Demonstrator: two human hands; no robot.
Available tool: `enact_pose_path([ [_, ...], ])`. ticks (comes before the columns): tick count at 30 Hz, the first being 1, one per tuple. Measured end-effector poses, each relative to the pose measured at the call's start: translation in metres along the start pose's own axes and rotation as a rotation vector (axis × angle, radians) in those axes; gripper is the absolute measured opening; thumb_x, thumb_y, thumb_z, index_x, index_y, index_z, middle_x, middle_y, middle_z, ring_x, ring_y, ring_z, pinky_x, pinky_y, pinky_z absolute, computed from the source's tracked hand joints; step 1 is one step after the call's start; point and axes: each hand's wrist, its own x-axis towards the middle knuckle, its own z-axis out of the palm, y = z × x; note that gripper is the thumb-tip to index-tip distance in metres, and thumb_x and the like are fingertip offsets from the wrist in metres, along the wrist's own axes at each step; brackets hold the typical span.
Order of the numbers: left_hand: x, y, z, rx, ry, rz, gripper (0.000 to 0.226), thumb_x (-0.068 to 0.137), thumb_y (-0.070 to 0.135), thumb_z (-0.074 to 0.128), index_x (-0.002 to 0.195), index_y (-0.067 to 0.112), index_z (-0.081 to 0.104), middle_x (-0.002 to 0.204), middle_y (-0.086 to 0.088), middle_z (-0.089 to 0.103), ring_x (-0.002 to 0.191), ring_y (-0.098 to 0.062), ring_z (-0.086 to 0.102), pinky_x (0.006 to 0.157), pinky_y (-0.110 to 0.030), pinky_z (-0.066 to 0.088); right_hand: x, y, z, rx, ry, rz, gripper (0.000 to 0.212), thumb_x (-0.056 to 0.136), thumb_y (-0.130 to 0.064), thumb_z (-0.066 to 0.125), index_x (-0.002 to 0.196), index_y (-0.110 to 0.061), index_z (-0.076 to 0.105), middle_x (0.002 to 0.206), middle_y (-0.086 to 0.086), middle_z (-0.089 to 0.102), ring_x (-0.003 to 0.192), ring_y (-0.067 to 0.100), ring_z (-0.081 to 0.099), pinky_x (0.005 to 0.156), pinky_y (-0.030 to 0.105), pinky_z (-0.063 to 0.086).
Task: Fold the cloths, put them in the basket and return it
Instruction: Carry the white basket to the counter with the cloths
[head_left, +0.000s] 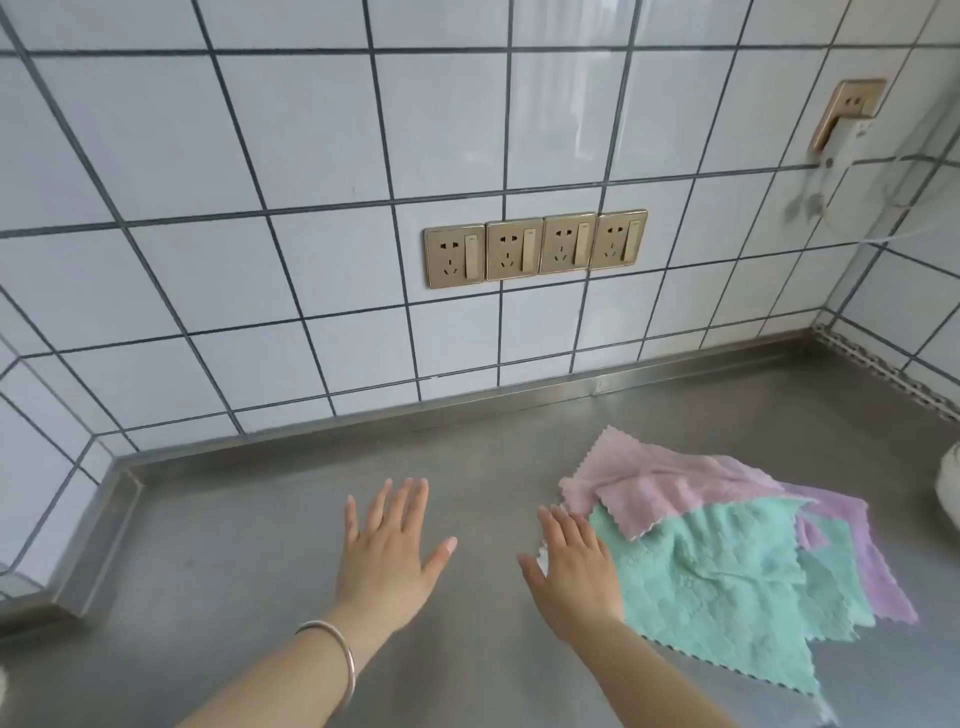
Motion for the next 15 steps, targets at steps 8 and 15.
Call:
enact_pose_path([
  [8, -0.005, 0.018, 0.011, -0.060, -0.004, 0.019, 0.103, 0.072, 0.074, -0.019, 0.145, 0.020, 0.027, 0.150, 0.000, 0.035, 0.142, -0.024, 0.026, 0.114, -0.054, 0.009, -0.006, 0.020, 0.006, -0.035, 0.014, 0.009, 0.078, 0.078, -0.058, 0.005, 0.148, -0.024, 0.014, 0.157, -0.007, 0.013, 0.145, 0.013, 0.006, 0.117, 0.030, 0.010],
  [15, -0.007, 0.017, 0.001, -0.070, -0.036, 0.049, 0.116, 0.053, 0.075, -0.036, 0.149, 0.024, 0.008, 0.157, 0.002, 0.015, 0.146, -0.021, 0.007, 0.115, -0.050, -0.004, -0.012, 0.016, 0.003, -0.020, 0.054, 0.065, 0.074, 0.083, -0.060, 0.011, 0.148, -0.023, 0.015, 0.155, -0.006, 0.018, 0.144, 0.014, 0.010, 0.116, 0.030, 0.013],
])
